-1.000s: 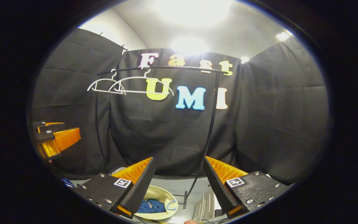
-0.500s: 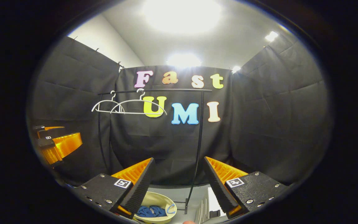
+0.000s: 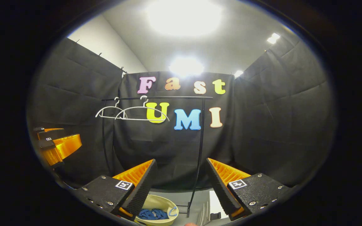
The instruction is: Grasp the clothes on the hanger with both hands and then place them into the laundry hamper below.
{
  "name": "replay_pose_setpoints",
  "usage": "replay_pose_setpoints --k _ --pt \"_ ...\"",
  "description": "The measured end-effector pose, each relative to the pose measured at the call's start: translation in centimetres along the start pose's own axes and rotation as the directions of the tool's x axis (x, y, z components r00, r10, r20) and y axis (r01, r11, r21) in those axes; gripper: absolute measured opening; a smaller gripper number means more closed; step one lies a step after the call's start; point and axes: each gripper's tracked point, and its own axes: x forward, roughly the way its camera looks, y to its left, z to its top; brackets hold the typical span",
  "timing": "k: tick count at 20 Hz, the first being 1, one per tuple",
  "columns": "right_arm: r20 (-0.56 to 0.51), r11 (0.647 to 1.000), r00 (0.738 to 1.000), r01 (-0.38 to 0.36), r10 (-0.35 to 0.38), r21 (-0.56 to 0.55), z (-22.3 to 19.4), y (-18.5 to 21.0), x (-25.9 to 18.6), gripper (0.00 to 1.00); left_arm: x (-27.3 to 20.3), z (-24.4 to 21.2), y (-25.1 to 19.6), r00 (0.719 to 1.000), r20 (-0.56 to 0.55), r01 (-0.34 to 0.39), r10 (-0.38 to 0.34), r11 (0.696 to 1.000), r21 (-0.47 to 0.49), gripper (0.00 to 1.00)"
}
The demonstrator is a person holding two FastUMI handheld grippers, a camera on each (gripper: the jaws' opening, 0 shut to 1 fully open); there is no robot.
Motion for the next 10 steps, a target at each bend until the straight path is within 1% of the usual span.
replay_pose_setpoints --k 7,10 --pt "-0.003 1.000 1.000 0.014 -0.014 0.011 -0.5 -0.4 -0.2 0.95 -1.6 0.5 0.1 1.000 0.008 0.005 -0.005 1.000 0.011 0.94" --pt "0.002 1.000 1.000 0.023 -0.023 0.015 -0.4 -0.8 -0.1 0.95 -1.3 0.5 -0.5 1.000 0.012 0.008 -0.008 1.000 0.008 0.94"
